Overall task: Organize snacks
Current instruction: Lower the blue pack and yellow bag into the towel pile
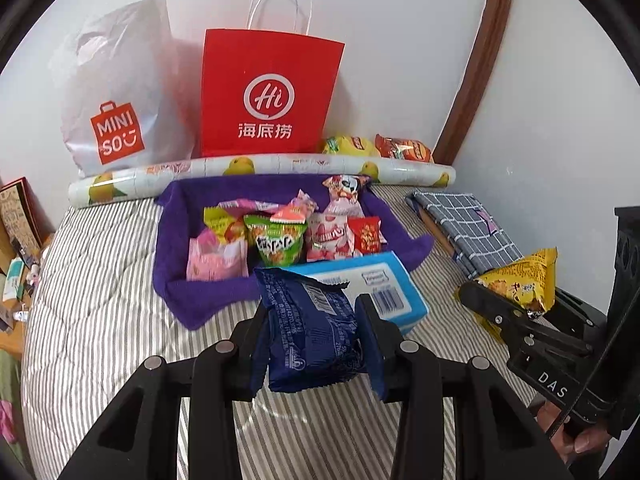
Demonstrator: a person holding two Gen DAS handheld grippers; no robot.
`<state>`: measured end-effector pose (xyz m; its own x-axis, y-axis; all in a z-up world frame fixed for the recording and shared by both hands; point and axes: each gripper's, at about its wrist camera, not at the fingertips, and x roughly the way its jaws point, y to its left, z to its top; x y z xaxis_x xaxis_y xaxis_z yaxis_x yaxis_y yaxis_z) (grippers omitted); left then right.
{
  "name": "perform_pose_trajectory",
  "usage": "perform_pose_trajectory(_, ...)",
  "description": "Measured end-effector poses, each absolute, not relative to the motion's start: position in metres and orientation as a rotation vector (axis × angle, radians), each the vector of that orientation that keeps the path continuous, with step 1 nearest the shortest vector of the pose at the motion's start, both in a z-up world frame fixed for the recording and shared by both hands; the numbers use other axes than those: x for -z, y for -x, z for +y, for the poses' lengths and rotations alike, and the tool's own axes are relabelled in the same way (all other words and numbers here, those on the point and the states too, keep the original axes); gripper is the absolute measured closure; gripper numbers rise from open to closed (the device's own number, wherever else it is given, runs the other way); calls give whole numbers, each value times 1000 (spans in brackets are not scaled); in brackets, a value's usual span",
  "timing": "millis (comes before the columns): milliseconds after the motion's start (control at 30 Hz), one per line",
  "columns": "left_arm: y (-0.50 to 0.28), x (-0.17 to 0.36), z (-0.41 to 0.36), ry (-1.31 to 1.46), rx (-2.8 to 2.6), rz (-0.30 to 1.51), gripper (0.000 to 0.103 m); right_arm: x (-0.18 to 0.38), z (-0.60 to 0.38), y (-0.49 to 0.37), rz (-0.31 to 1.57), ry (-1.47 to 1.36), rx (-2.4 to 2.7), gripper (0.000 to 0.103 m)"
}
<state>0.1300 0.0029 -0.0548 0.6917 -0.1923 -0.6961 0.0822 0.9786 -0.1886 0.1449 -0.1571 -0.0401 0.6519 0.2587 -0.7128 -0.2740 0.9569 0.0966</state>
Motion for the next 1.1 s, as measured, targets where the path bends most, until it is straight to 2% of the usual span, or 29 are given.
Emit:
perform_pose_trajectory(867, -228, 31, 26, 120, 128, 758, 65, 29, -123, -262, 778, 33, -329, 65)
perform_pose_trajectory(1100, -256, 39, 37, 132, 122, 758, 65, 38, -116, -293, 781, 31, -326, 65)
